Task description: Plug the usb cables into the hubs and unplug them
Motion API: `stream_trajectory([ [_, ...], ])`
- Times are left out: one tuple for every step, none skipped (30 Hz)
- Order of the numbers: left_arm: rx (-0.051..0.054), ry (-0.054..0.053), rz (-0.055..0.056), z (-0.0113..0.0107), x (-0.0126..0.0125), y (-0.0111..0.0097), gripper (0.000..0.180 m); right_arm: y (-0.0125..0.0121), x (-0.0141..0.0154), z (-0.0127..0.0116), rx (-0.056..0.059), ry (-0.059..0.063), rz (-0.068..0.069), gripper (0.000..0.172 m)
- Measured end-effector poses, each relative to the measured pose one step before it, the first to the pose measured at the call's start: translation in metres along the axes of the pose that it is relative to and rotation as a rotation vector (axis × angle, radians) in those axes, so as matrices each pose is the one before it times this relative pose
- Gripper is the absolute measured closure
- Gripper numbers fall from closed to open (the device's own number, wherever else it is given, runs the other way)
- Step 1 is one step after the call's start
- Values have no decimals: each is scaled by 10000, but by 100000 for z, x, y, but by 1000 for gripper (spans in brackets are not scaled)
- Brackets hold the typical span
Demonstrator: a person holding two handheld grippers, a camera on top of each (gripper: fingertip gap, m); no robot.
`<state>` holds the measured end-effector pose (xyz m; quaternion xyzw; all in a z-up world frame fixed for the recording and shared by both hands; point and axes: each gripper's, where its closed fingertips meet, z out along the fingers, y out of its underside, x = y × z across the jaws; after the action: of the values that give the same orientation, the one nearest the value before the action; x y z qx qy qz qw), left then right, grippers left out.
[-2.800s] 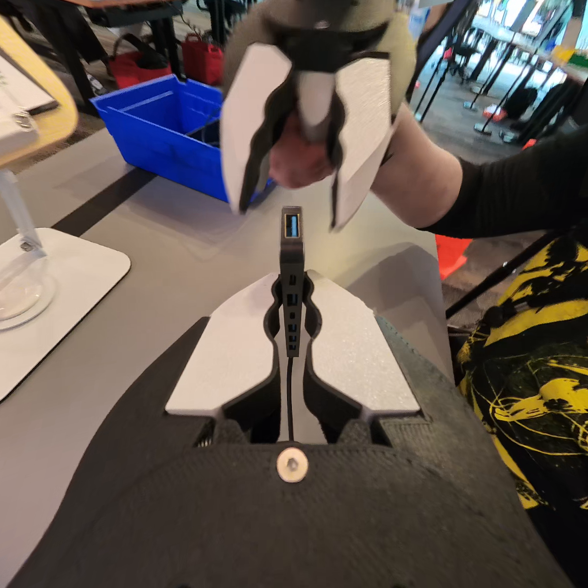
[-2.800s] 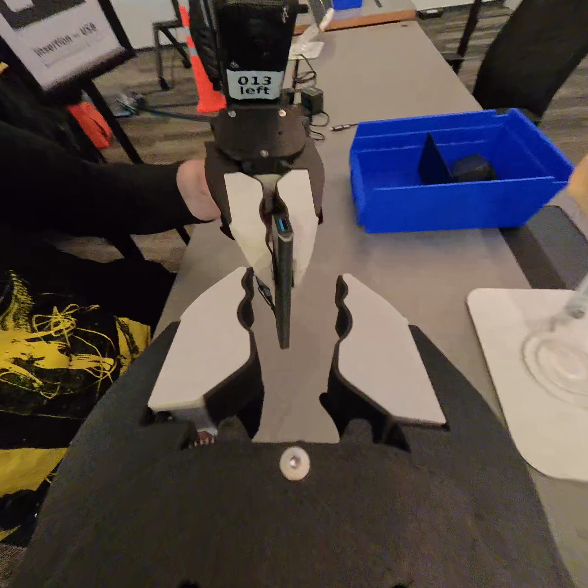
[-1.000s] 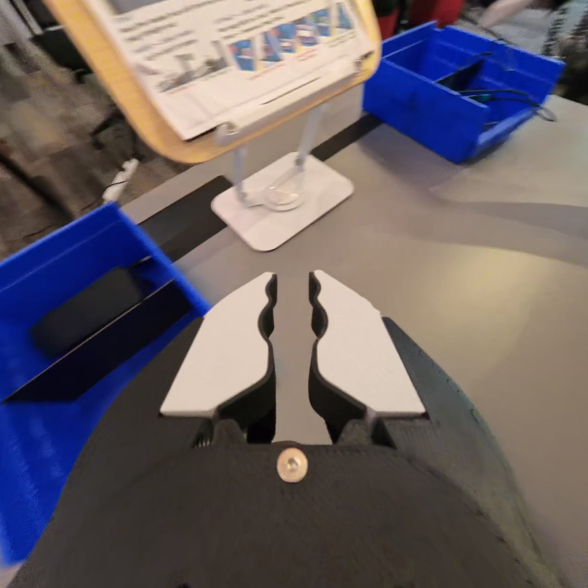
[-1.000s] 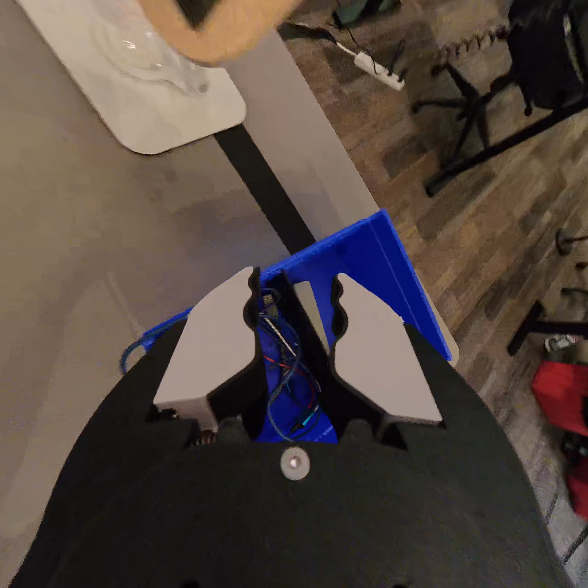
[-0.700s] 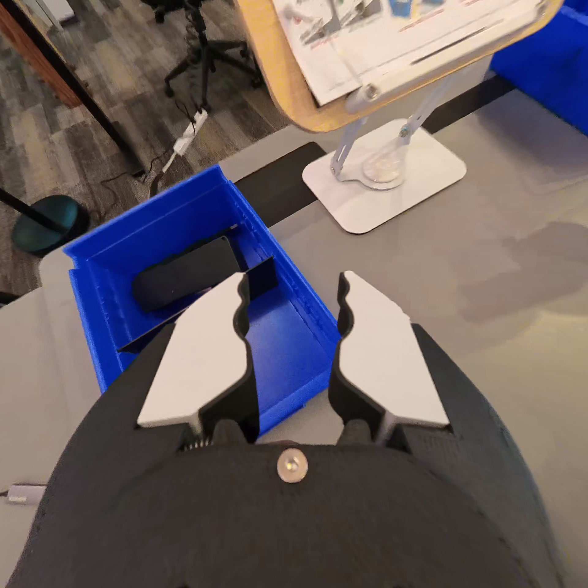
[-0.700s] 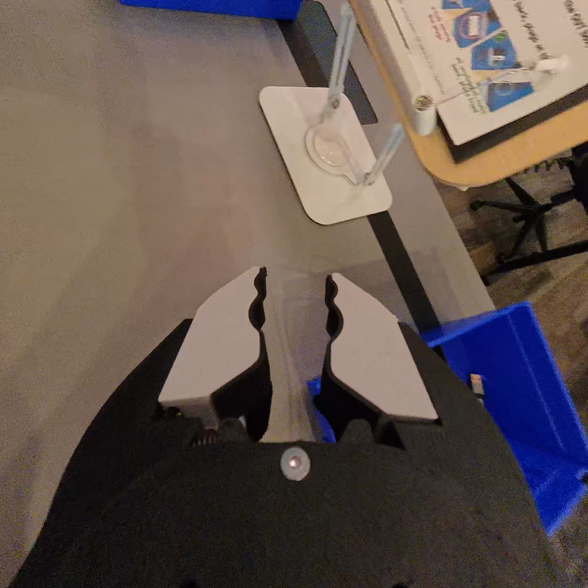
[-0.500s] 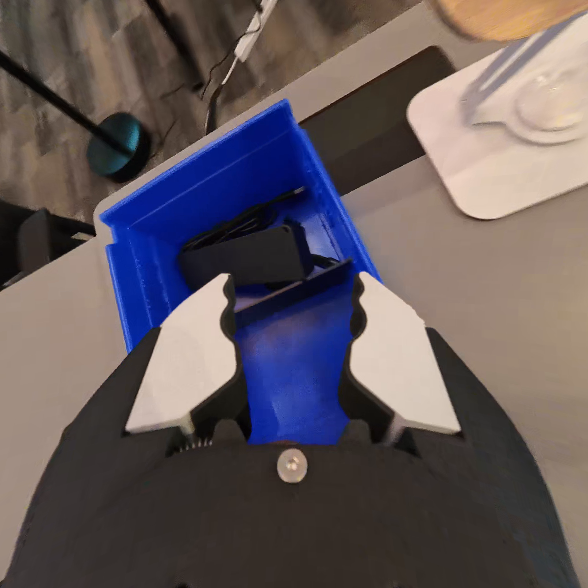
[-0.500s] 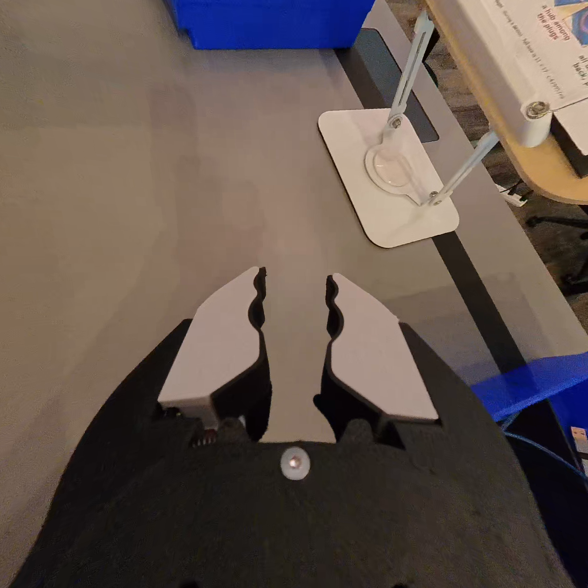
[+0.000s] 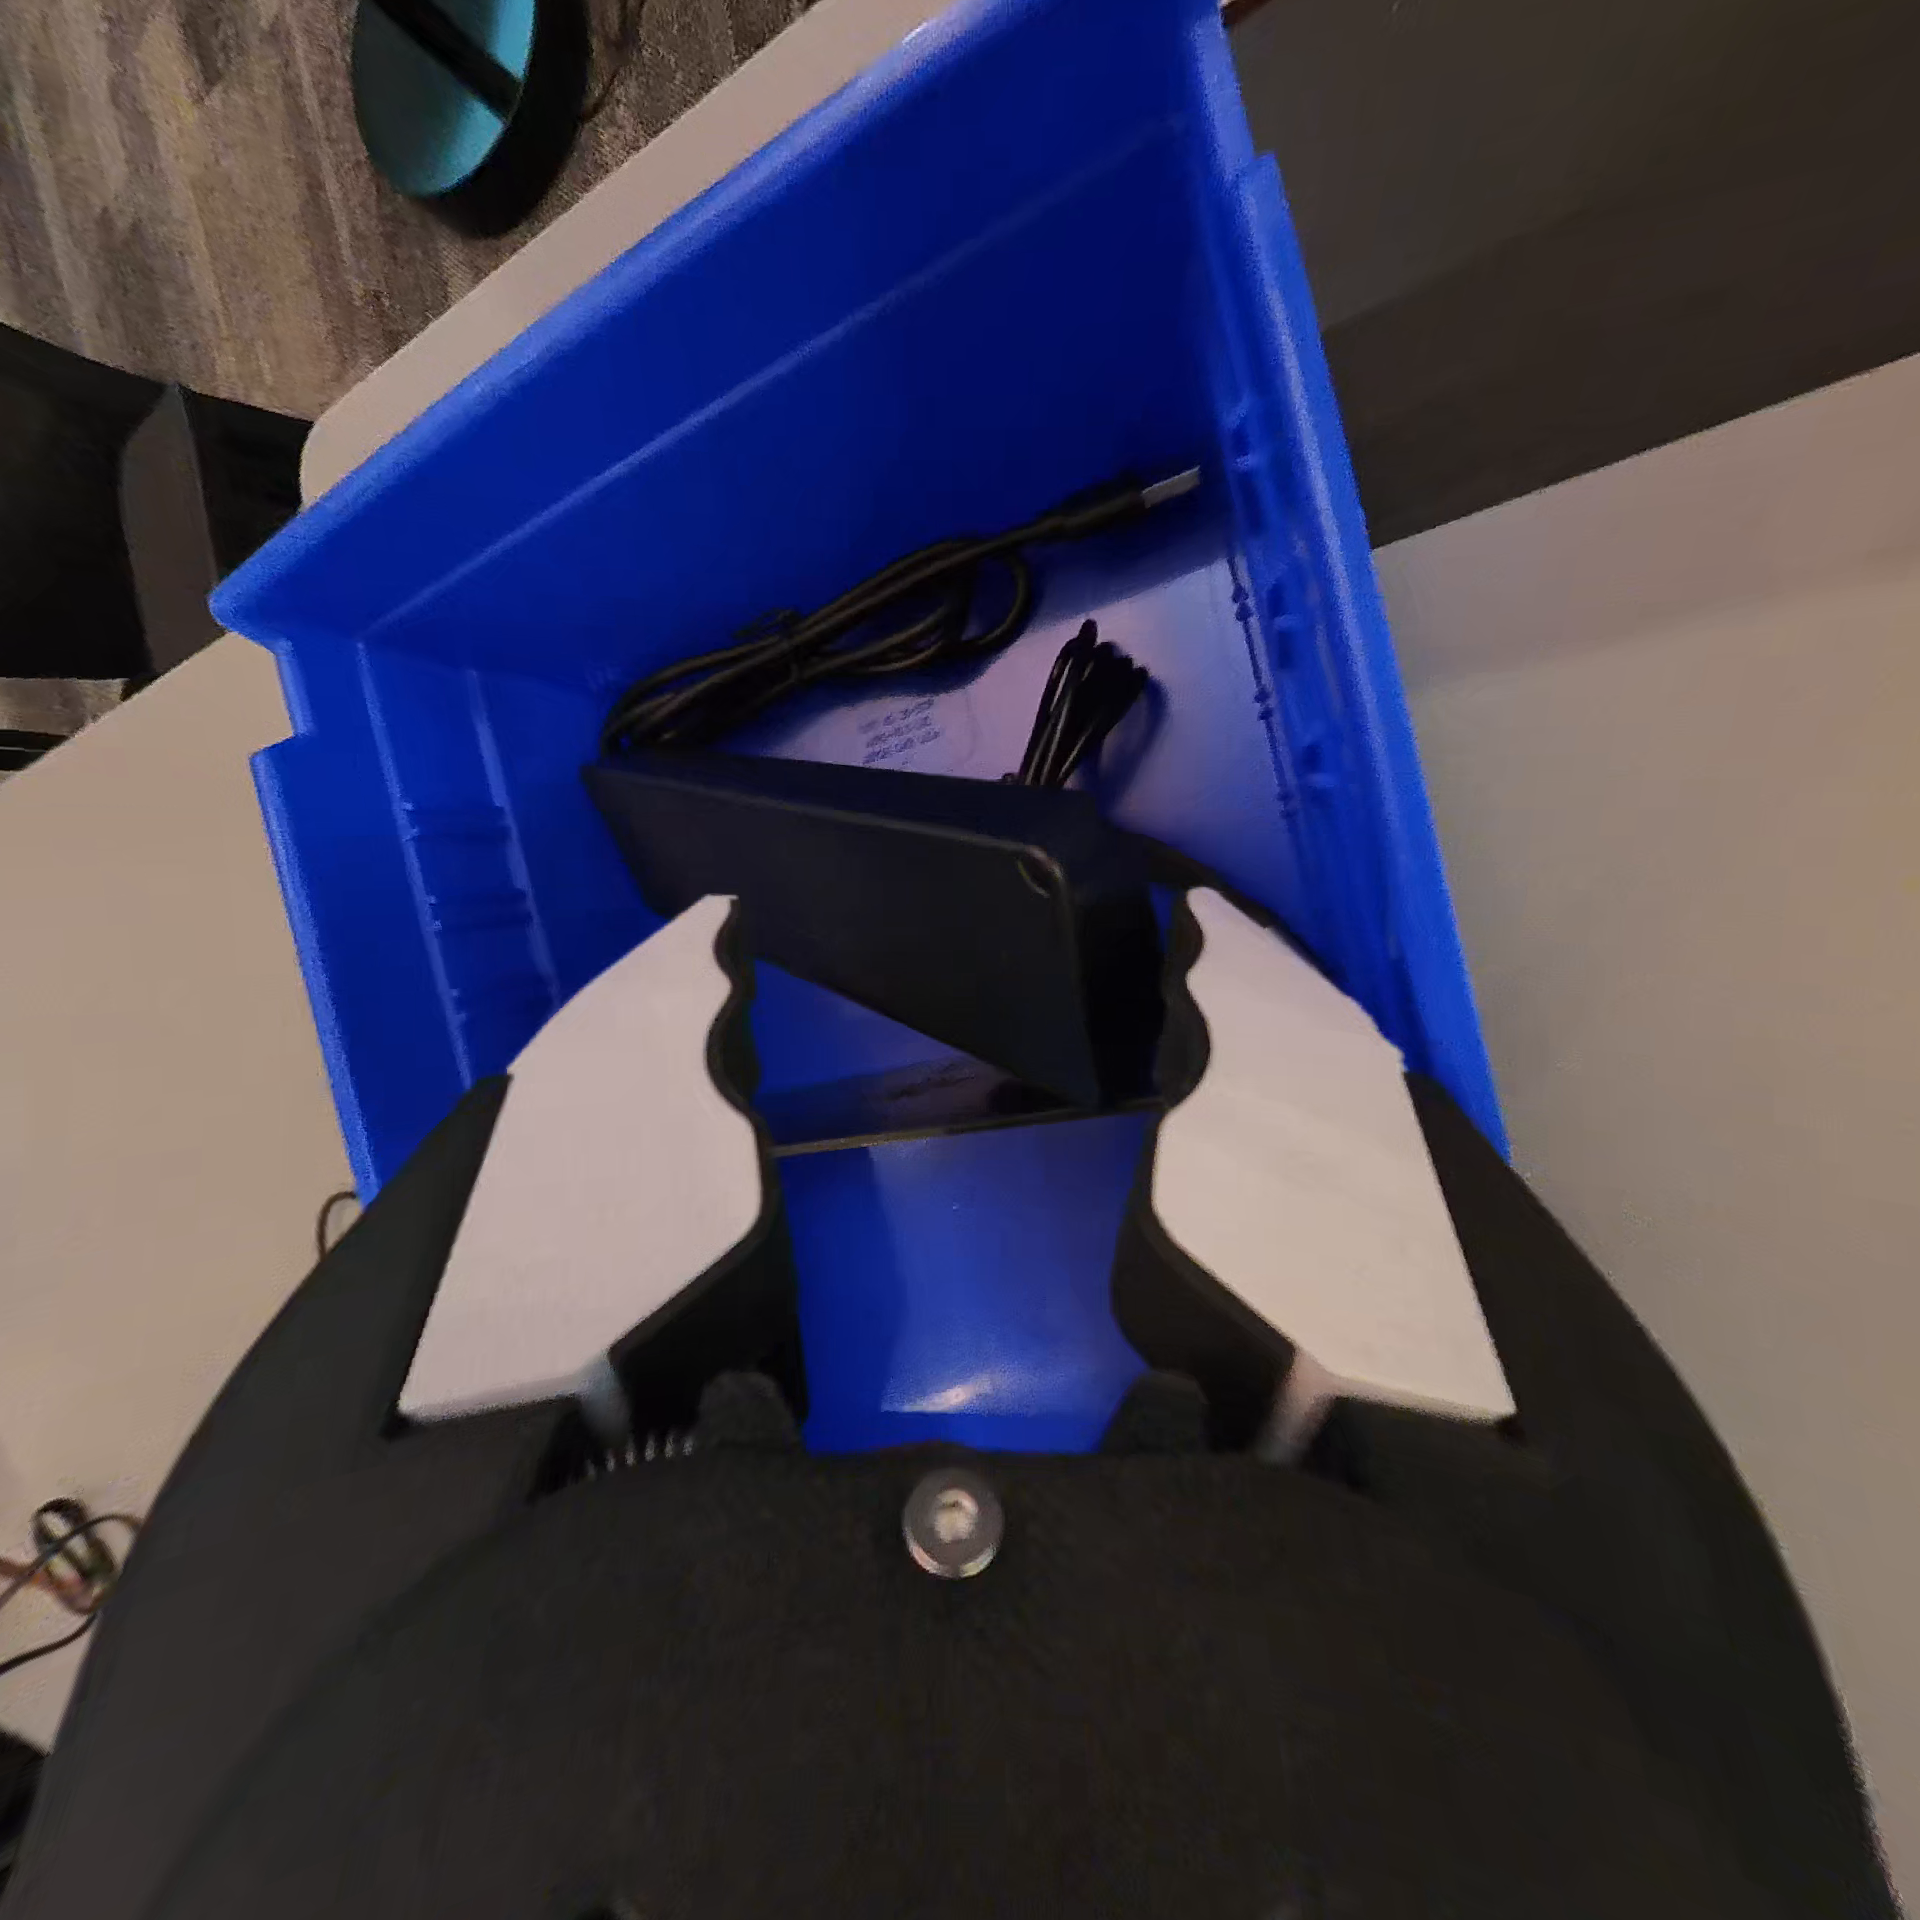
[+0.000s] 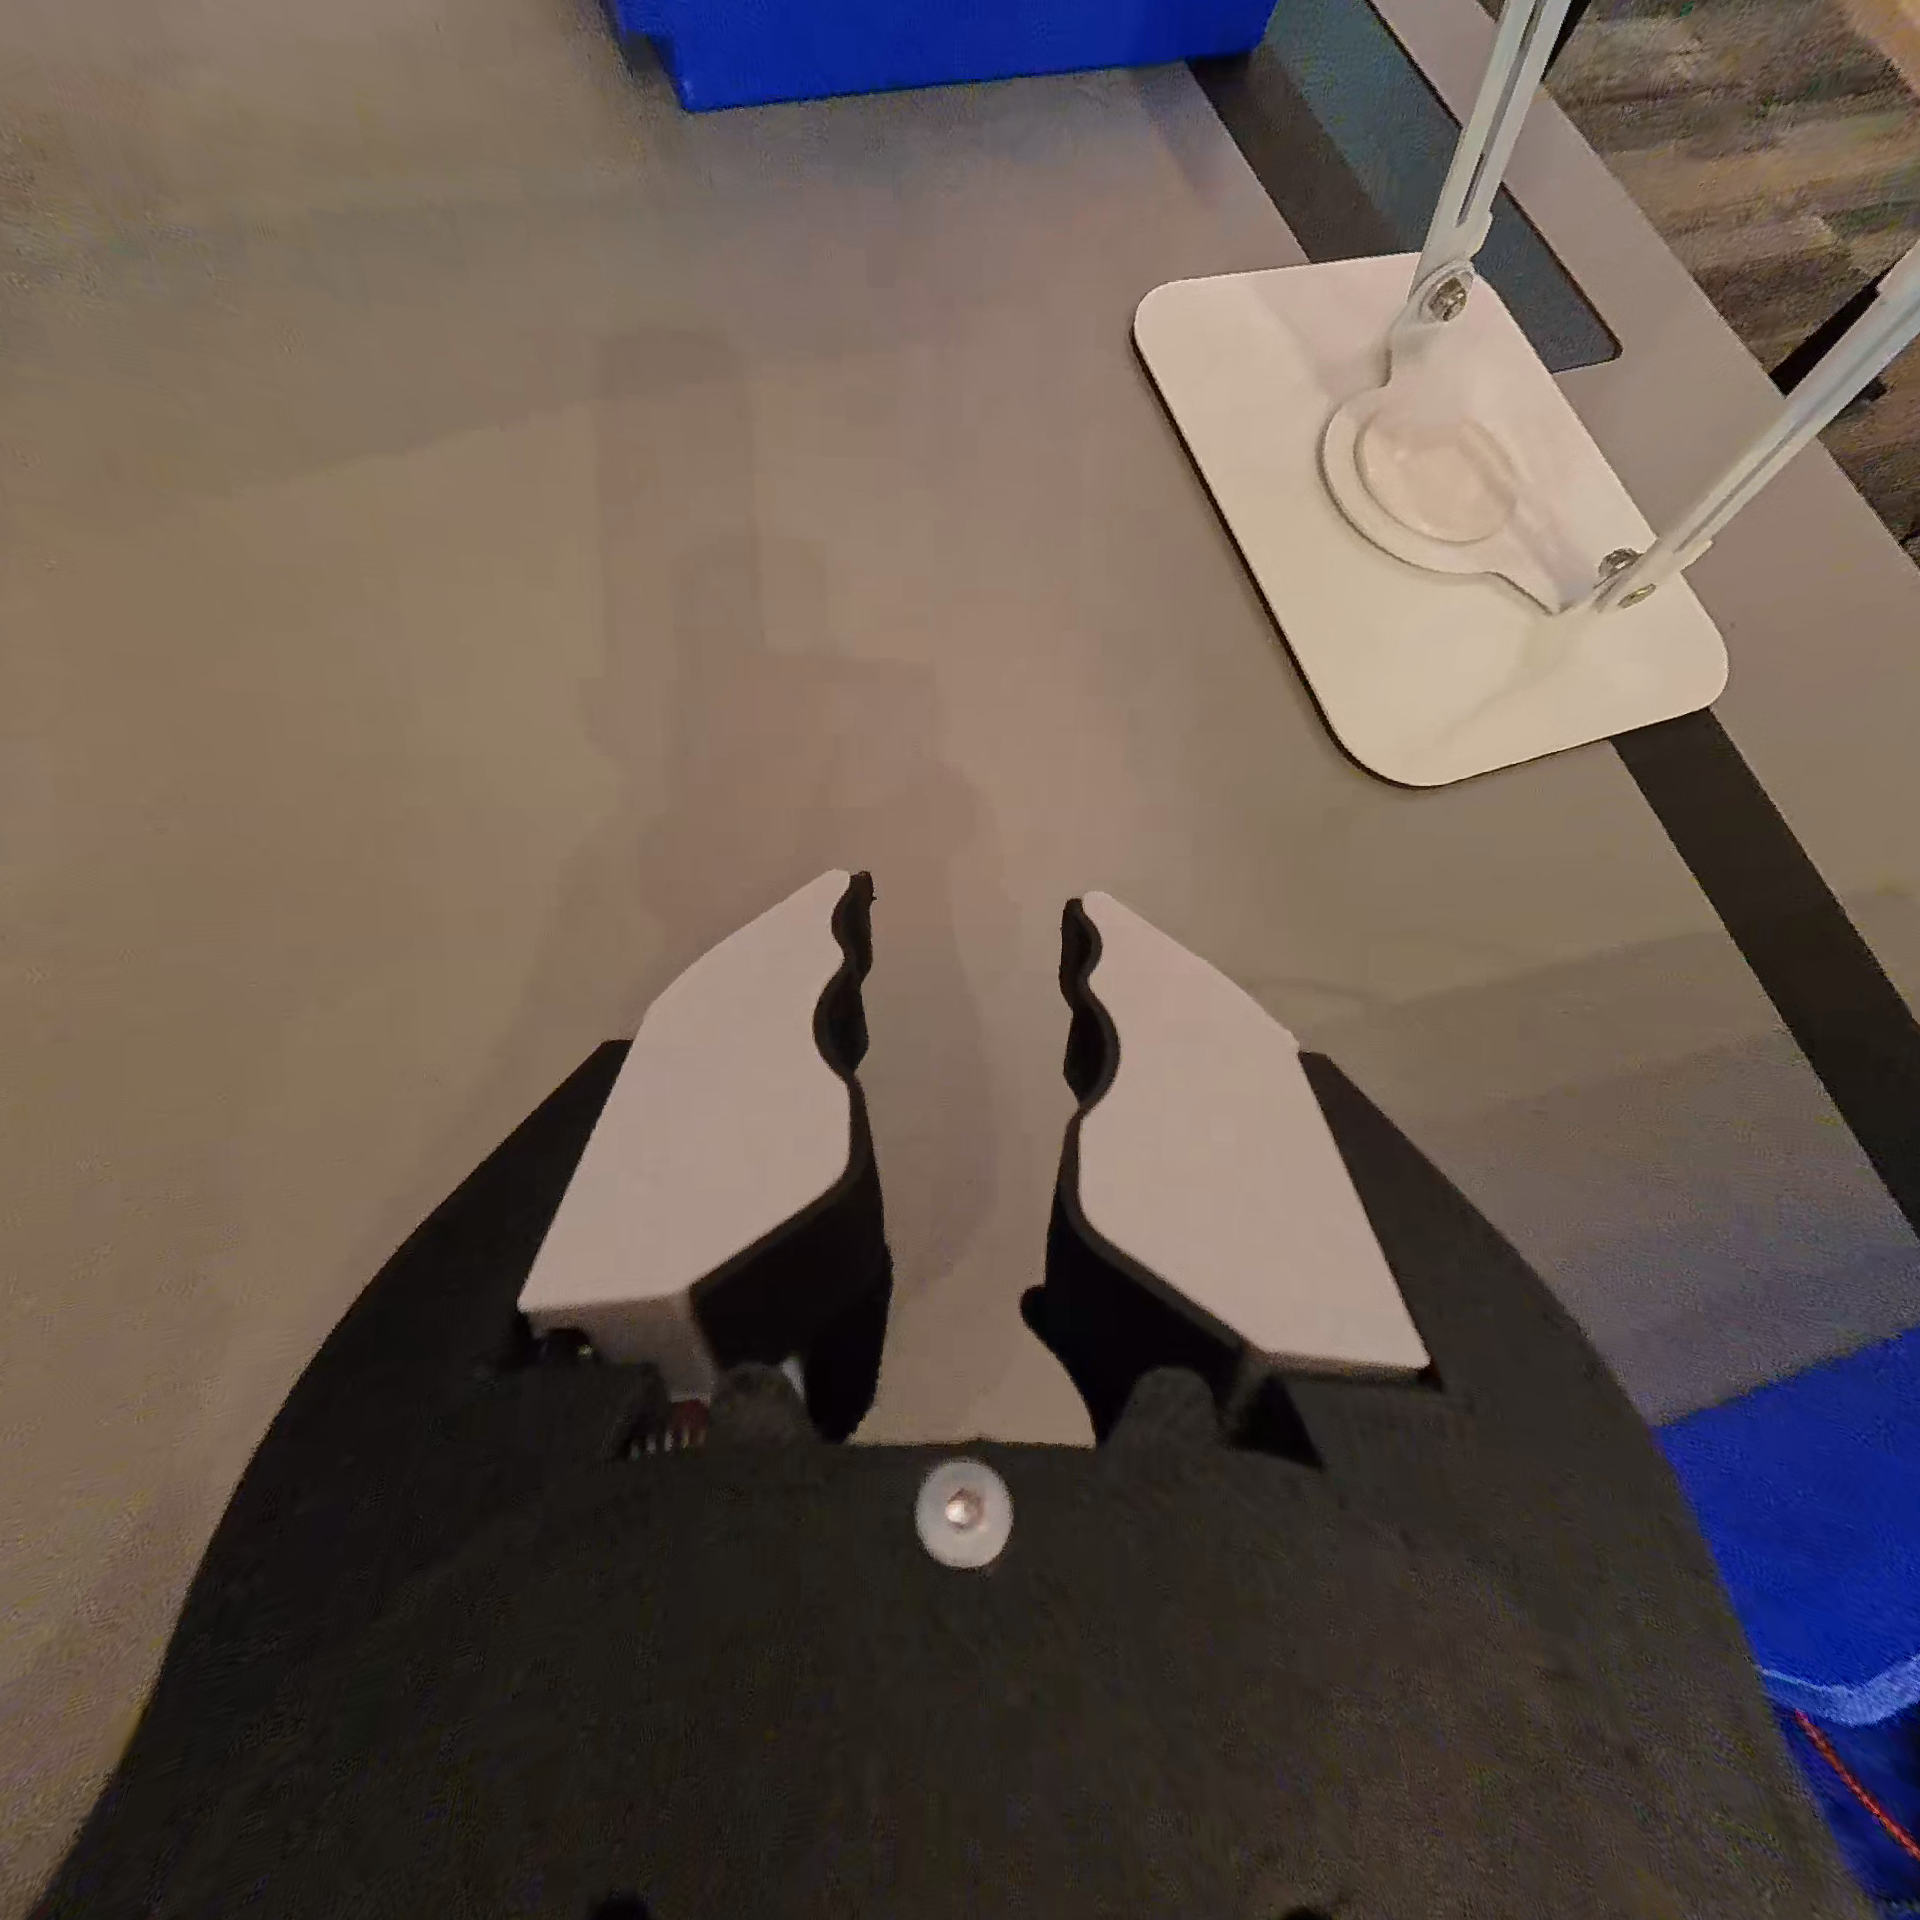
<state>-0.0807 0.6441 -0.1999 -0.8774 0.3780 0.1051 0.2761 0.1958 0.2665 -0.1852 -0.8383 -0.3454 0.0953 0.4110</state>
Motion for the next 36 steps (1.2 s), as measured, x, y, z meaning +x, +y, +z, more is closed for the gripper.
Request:
stream_trajectory([
  [-16, 211, -25, -27, 361, 4, 115, 122, -22, 71, -31, 15, -35, 137],
  [-10, 101, 72, -81, 292, -7, 129, 110, -23, 55, -30, 11, -27, 138],
  [114, -304, 104, -118, -253, -150, 133, 145, 10, 50, -42, 5, -7, 138],
  [57, -228, 33, -128, -277, -55, 135, 141, 26, 26, -39, 9, 11, 138],
  [29, -73, 3, -128, -177, 21, 137, 92, 50, 5, -8, 7, 23, 138],
  [132, -27, -24, -235, -184, -88, 138, 63, 32, -11, 17, -7, 31, 138],
  [297, -120, -108, -437, -441, -280, 141, 55, 38, -10, 10, -11, 34, 138],
  [176, -113, -30, -497, -504, -125, 143, 53, 72, -16, 3, 5, 28, 138],
  [68, -50, -39, -502, -528, -9, 145, 44, 63, -12, 5, 10, 21, 138],
  [214, -92, -46, -562, -670, -177, 149, 57, 58, 12, -4, 2, 16, 138],
  [206, -101, -74, -556, -747, -105, 150, 81, 38, 24, -23, 0, 6, 138],
  [128, -56, -90, -491, -754, 30, 152, 95, 52, 43, -29, 11, 2, 138],
  [235, 17, -133, -493, -713, -85, 153, 74, 41, 39, -12, 5, 10, 138],
  [290, 70, -133, -430, -646, -136, 154, 43, -11, 47, 3, -25, 18, 138],
  [193, 80, -273, -344, -644, 15, 154, 14, -21, 48, 2, -32, 12, 138],
  [218, 199, -285, -289, -475, -5, 155, 35, 1, 41, -5, -7, -4, 138],
  [343, 162, -128, -327, -452, -152, 155, 36, 15, 46, -13, 5, -4, 138],
  [297, -22, -194, -403, -650, -104, 155, 23, -7, 43, -9, -7, 8, 138],
  [295, 65, -228, -474, -507, -141, 155, 4, -4, 43, 4, -18, 16, 138],
  [331, 186, -216, -552, -327, -276, 155, 6, -19, 36, 10, -26, 22, 138],
  [363, 160, -331, -660, -387, -346, 156, -2, -16, 44, 13, -30, 21, 138],
  [382, 192, -389, -758, -362, -418, 156, -5, -20, 26, 20, -30, 20, 138],
  [376, 348, -365, -785, -123, -447, 156, -28, -17, 19, 26, -36, 27, 138],
  [401, 292, -428, -886, -164, -482, 156, -37, -25, 10, 31, -38, 28, 138],
  [353, 150, -340, -971, -291, -449, 156, -39, -32, 8, 32, -35, 23, 138],
  [351, 118, -240, -1076, -252, -515, 156, -34, -25, 11, 21, -31, 20, 138],
  [349, 209, -290, -1132, -97, -595, 156, -21, -35, 17, 9, -21, 9, 138],
  [388, 187, -248, -1227, -7, -713, 157, -26, -25, 5, 10, -13, 1, 138],
  [364, 134, -138, -1268, 58, -775, 157, -31, -38, 3, 21, -21, 7, 138],
  [354, 218, -133, -1224, 265, -846, 157, -70, -60, -8, 34, -34, 16, 138],
  [359, 292, -157, -1172, 486, -906, 157, -86, -55, -12, 44, -36, 19, 138],
  [307, 301, -115, -1086, 679, -874, 157, -99, -67, -14, 44, -31, 14, 138],
  [228, 397, -74, -1016, 1021, -774, 157, -102, -61, -21, 37, -25, 9, 138],
  [239, 404, -18, -976, 1251, -777, 157, -103, -52, -34, 35, -15, 4, 138],
  [293, 376, 21, -893, 1396, -812, 157, -120, -58, -27, 47, -8, 5, 138],
  [186, 421, -13, -727, 1569, -661, 157, -135, -61, -50, 61, -19, 13, 138],
])
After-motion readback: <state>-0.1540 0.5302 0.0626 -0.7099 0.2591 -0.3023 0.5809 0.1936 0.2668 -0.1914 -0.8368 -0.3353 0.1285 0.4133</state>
